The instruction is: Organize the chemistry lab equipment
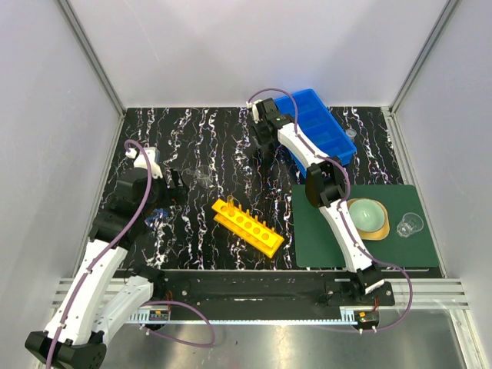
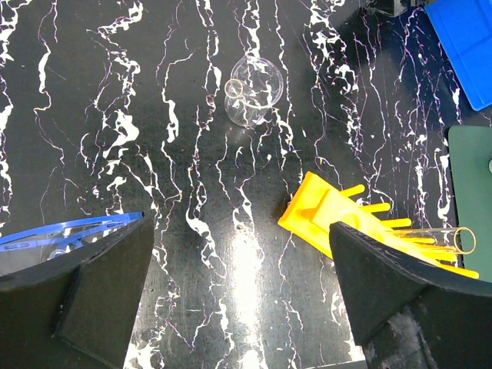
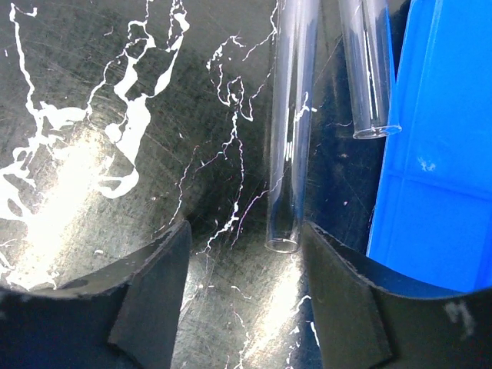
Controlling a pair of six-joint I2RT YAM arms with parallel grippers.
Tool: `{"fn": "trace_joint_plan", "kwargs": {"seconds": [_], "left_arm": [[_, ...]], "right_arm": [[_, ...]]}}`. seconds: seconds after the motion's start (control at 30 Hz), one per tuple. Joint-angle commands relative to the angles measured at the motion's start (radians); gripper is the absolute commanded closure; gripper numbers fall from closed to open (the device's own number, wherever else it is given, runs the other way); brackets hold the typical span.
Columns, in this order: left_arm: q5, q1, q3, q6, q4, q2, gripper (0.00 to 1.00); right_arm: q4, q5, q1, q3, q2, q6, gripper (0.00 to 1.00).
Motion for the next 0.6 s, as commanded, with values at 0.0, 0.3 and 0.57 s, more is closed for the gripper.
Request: {"fn": "trace_joint_plan", "kwargs": {"seconds": [0.0, 0.3, 0.57], "left_arm": [[-0.013, -0.003, -0.005, 0.010, 0.045, -0.017, 0.01], [-0.011, -0.003, -0.006, 0.012, 0.044, -0.020, 0.01], [-0.014, -0.004, -0.009, 0.010, 0.045, -0.020, 0.01]], "right_arm": [[-0.009, -0.012, -0.002, 0.013, 0.006, 0.023, 0.37], [0.009, 0.048, 0.001, 0.008, 0.006, 0.031, 0.61], [0.015, 0.078, 0.002, 0.007, 0.015, 0.028, 0.82]]}}
